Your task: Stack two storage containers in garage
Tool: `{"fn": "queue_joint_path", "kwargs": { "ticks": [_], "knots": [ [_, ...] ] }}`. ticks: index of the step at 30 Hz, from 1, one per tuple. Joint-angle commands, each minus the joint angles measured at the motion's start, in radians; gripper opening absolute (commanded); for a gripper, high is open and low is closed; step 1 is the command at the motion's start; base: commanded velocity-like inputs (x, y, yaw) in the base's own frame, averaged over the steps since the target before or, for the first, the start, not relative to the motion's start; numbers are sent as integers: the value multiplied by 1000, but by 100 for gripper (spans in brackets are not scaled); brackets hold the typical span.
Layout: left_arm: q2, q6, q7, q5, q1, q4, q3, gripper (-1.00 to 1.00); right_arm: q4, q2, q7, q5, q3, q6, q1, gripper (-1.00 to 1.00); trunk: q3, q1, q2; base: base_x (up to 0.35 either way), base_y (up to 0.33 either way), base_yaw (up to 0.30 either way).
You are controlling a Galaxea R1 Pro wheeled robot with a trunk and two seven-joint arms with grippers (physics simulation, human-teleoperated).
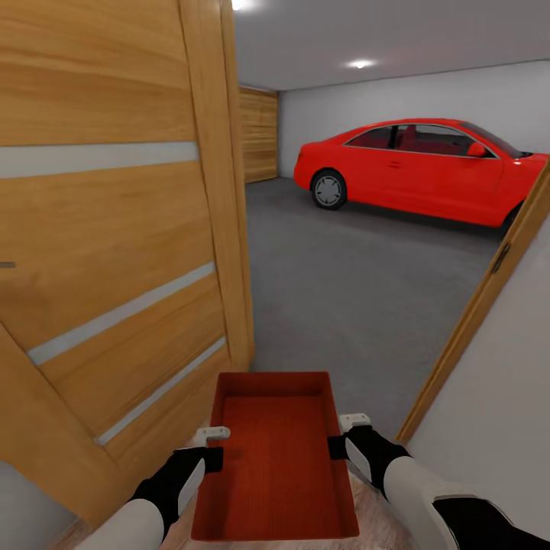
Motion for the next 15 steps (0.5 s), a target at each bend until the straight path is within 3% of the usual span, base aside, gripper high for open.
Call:
{"fn": "queue_joint_path", "kwargs": {
  "ticks": [1,7,15],
  "knots": [
    [14,18,-5,29,1,1,-18,-100,-5,0,2,-21,57,5,-1,-100,-1,0,0,0,0,-261],
    [14,18,-6,29,1,1,-18,-100,-4,0,2,-21,57,5,-1,-100,-1,0,0,0,57,-164],
    [14,18,-7,29,0,1,-18,-100,-4,1,2,-21,57,5,-1,-100,-1,0,0,0,277,-20]
  ]
}}
